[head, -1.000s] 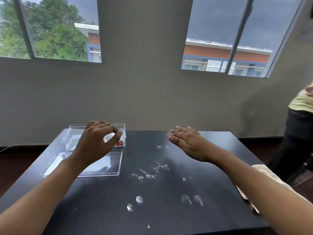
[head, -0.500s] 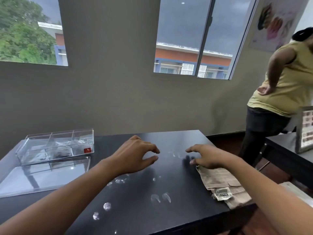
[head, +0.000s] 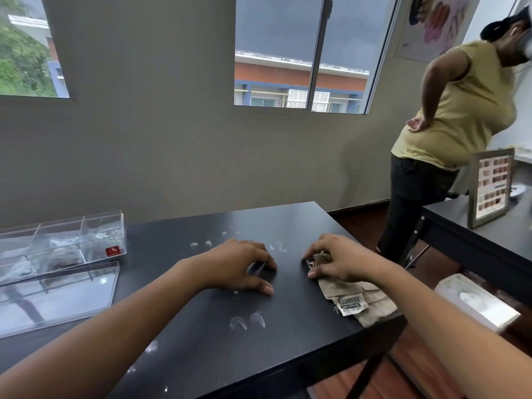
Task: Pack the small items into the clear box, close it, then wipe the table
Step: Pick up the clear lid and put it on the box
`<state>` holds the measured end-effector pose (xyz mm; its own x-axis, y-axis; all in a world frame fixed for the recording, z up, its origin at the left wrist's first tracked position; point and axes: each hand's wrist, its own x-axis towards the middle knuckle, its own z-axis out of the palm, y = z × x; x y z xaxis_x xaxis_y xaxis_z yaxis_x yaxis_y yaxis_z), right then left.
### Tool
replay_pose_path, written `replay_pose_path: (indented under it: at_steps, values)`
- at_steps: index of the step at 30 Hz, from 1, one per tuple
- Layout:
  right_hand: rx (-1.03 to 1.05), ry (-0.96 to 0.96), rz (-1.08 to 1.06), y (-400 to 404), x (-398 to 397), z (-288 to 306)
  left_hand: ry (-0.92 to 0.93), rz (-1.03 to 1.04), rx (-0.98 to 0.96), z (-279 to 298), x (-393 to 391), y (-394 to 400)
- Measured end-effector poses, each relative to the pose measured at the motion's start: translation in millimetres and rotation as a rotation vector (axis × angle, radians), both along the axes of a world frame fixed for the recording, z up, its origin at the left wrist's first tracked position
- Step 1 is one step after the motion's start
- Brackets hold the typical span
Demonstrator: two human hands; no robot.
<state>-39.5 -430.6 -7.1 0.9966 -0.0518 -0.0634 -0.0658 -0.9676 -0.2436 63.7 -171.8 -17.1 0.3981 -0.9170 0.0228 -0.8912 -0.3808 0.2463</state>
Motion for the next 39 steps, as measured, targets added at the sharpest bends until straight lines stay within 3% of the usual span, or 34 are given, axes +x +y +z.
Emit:
replay_pose_path:
  at_steps: [4,10,12,15,19,22,29,33,39]
  values:
    - [0.043,-0.001,-0.094,-4.0,1.3,3.9,-0.008,0.048,-0.004,-1.6,-1.0,-10.0]
    - [0.281,-0.088,-0.123,-5.5,9.9,-5.7,0.069,0.107,-0.048,-5.2,0.6,-23.5]
    - [0.345,-0.15,-0.091,1.8,13.9,-7.6,0.149,0.161,-0.106,-8.1,0.7,-27.6]
    - [0.508,-0.253,-0.071,6.6,17.0,-1.4,0.415,0.29,-0.254,-13.1,-1.4,-39.2]
    - [0.456,-0.096,-0.076,-7.1,11.3,12.1,0.526,0.408,-0.387,-21.8,-1.0,-59.8]
    - [0.207,0.04,-0.131,-20.8,3.5,11.3,0.44,0.443,-0.401,-27.6,-0.6,-67.1]
    - [-0.011,-0.106,-0.143,8.2,13.1,7.4,0.16,0.445,-0.397,-18.1,-12.2,-46.4]
    - [0.039,-0.212,0.015,55.6,28.6,16.7,0.061,0.427,-0.409,0.2,-13.2,4.7]
    - [0.147,-0.252,0.289,132.8,49.5,22.1,0.055,0.522,-0.459,18.2,-6.6,116.1]
